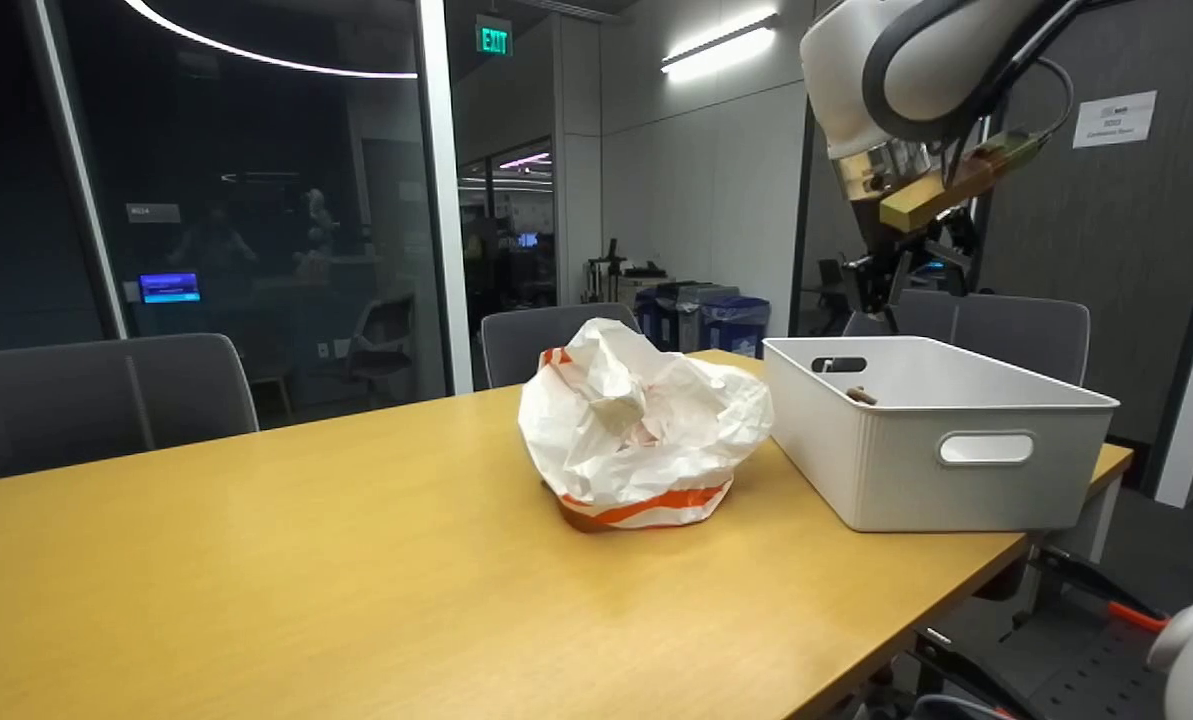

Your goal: Remove the toy moose, the pink shirt and blue object from the white basket and put them in the plastic bag

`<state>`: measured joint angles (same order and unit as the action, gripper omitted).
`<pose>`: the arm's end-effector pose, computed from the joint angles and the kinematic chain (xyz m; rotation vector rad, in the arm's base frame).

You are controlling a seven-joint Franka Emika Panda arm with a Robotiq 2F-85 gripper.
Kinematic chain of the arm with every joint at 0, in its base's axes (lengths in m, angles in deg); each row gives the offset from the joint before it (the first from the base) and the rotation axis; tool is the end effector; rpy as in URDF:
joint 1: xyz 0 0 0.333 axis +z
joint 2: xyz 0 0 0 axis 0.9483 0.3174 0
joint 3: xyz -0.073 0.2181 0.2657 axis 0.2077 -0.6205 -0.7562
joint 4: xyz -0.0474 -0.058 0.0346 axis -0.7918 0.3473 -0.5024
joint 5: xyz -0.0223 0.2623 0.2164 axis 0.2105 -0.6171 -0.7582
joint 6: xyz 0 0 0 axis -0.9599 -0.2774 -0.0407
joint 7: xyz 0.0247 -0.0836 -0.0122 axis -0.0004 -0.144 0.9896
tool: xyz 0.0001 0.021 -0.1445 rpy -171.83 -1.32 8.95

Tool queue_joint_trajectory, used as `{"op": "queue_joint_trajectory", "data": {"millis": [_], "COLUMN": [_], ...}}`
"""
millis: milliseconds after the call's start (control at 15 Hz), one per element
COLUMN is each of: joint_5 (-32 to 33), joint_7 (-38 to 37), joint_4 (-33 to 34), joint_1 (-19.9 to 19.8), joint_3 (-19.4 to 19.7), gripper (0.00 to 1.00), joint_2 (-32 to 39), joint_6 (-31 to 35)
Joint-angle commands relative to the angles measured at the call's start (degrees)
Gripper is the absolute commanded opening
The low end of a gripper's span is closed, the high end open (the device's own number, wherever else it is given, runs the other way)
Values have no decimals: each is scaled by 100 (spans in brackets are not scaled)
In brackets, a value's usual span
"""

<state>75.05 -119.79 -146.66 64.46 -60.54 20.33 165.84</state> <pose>0.3408 -0.0214 0.4123 2.5955 -0.4415 0.0045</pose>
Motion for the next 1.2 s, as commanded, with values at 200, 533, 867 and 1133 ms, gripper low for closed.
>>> {"op": "queue_joint_trajectory", "data": {"millis": [200, 533, 867, 1133], "joint_5": [1115, 1814, 1752, 1714], "joint_7": [-2401, -3507, -3384, -3540], "joint_4": [-168, 118, -81, 95], "joint_1": [-174, -7, 144, 172], "joint_3": [169, 703, 857, 1035], "gripper": [100, 100, 100, 100], "joint_2": [1126, 1914, 1792, 2127], "joint_6": [1124, 1521, 1635, 2575]}}
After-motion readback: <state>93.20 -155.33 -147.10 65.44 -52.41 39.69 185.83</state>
